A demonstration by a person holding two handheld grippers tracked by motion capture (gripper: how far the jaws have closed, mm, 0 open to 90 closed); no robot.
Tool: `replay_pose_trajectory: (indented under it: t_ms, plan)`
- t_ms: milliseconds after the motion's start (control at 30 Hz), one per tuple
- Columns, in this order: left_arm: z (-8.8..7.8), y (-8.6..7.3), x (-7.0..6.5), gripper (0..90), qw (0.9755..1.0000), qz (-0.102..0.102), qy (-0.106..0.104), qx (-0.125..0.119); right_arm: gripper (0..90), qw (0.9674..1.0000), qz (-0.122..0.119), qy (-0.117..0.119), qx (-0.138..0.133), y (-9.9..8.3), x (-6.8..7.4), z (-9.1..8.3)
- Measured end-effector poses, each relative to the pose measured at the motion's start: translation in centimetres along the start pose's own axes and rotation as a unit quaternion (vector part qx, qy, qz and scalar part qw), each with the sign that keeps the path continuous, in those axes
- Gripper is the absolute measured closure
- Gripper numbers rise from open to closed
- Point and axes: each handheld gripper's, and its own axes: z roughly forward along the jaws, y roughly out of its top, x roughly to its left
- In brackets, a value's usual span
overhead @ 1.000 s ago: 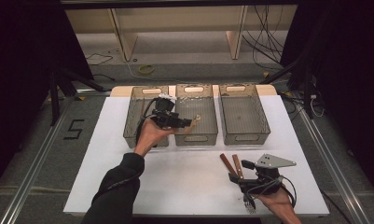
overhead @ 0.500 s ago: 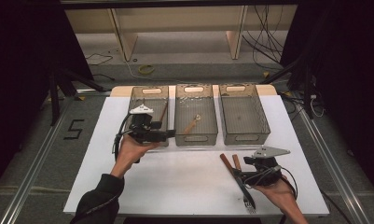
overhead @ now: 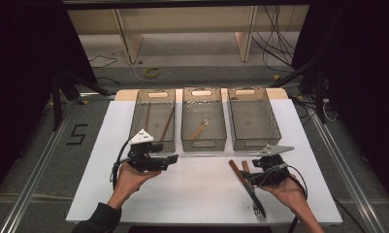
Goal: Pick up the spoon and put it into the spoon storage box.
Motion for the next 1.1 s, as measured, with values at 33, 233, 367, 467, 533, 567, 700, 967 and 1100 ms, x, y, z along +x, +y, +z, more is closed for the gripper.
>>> replay_pose_trajectory:
  t_ms: [33, 233, 367, 467, 533, 567, 700, 967, 1100]
  plan:
    - [-0.1, -0.3, -0.1, 21.4, 1.0, 0.004, 0.002, 0.0, 37.1, 1.0, -0.002, 0.002, 0.003, 0.1, 0.0, 0.1]
    - [-0.8, -1.7, -0.1, 21.1, 1.0, 0.005, 0.006, -0.002, 39.1, 0.9997, -0.011, 0.014, 0.019, 0.5, 0.3, 0.7]
    - [-1.3, -2.6, 0.3, 20.7, 0.9999, -0.001, 0.013, -0.01, 40.5, 0.9993, -0.014, 0.02, 0.029, 0.8, 0.3, 1.1]
    - [-1.8, -3.1, 0.6, 20.3, 0.9997, -0.005, 0.016, -0.017, 40.9, 0.9988, -0.013, 0.023, 0.041, 0.9, 0.3, 1.5]
    - [-2.0, -3.3, 0.7, 20.2, 0.9996, -0.003, 0.018, -0.02, 41.3, 0.9984, -0.013, 0.025, 0.048, 1.0, 0.3, 1.7]
    - [-2.1, -3.4, 0.6, 20.1, 0.9996, -0.002, 0.017, -0.022, 41.6, 0.9982, -0.016, 0.026, 0.051, 1.0, 0.3, 1.8]
    - [-2.3, -3.7, 0.5, 19.9, 0.9995, 0.008, 0.021, -0.021, 42.8, 0.9976, -0.015, 0.025, 0.062, 1.2, 0.3, 2.0]
    - [-2.4, -4.3, 0.2, 19.8, 0.9995, 0.014, 0.023, -0.015, 45.3, 0.9957, -0.02, 0.032, 0.085, 1.4, 0.3, 2.7]
    - [-2.6, -4.6, 0.1, 19.8, 0.9994, 0.015, 0.025, -0.017, 46.2, 0.9949, -0.02, 0.035, 0.093, 1.4, 0.3, 2.9]
